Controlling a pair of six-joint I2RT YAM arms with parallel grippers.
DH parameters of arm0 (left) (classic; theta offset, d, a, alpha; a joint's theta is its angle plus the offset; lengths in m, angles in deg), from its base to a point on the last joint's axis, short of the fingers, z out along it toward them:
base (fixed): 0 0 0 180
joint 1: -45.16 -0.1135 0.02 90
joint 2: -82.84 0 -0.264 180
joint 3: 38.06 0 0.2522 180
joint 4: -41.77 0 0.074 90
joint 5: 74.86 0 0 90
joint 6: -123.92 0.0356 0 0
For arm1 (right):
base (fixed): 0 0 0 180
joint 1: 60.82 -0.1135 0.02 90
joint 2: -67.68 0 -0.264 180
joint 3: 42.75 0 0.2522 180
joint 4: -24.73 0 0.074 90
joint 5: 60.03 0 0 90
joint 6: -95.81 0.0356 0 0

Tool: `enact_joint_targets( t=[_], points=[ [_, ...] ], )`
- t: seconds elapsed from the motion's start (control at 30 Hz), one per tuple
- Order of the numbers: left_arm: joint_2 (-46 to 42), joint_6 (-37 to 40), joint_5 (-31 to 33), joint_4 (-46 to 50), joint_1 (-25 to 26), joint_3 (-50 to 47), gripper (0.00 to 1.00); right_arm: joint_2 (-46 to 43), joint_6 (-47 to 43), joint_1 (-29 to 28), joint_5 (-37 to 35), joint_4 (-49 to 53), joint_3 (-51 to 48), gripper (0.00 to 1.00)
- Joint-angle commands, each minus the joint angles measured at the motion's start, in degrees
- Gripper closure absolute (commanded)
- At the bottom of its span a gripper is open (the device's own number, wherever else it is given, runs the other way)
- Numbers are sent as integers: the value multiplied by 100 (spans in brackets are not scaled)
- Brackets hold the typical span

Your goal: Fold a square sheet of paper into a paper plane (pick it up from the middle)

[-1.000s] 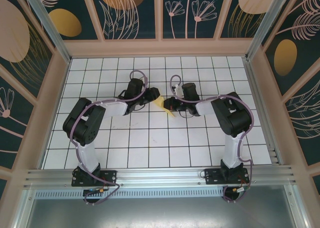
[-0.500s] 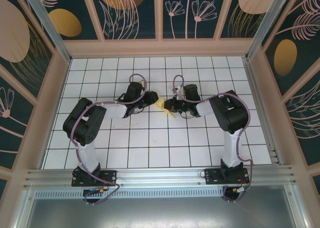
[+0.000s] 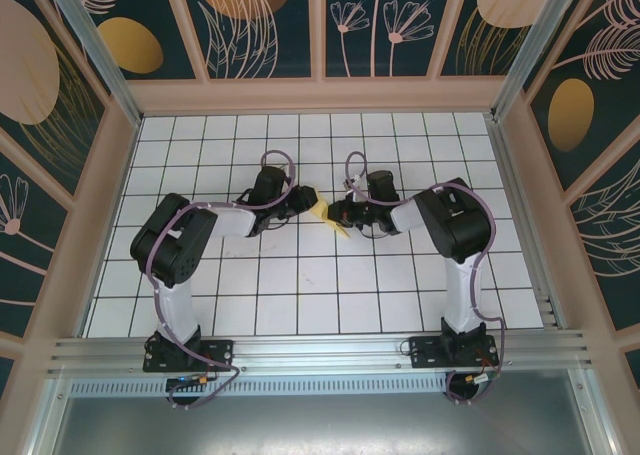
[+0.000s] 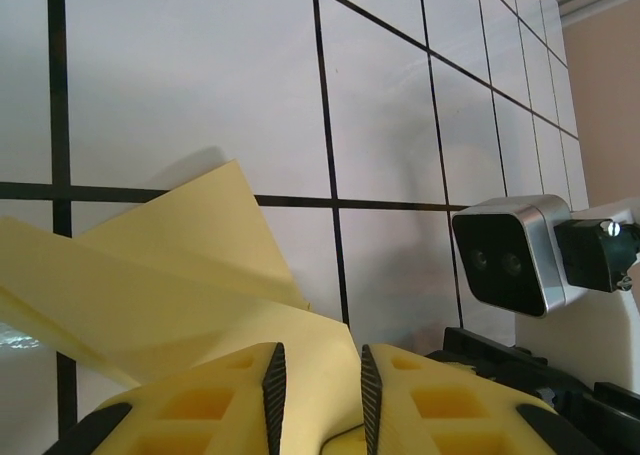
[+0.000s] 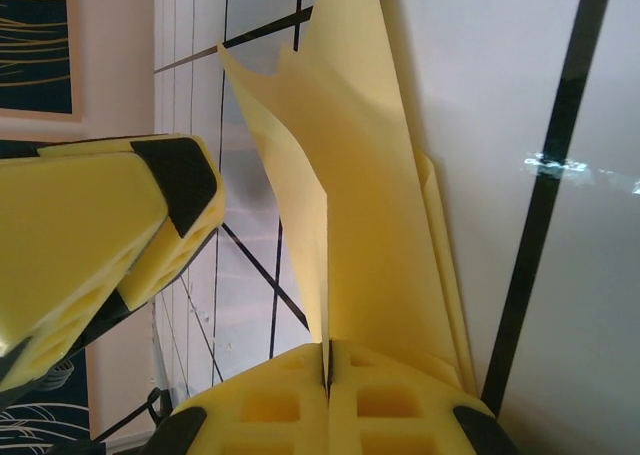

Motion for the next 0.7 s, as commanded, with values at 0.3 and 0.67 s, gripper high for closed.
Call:
enact_joint_targets(
  t=[0.3, 0.67],
  points=[
    [278, 92, -206, -251, 10, -83, 73, 259, 2, 1, -608, 1018, 280, 100],
    [343, 106, -319, -446, 14, -111, 73, 384, 377, 11, -866, 1262, 294, 100]
  ],
)
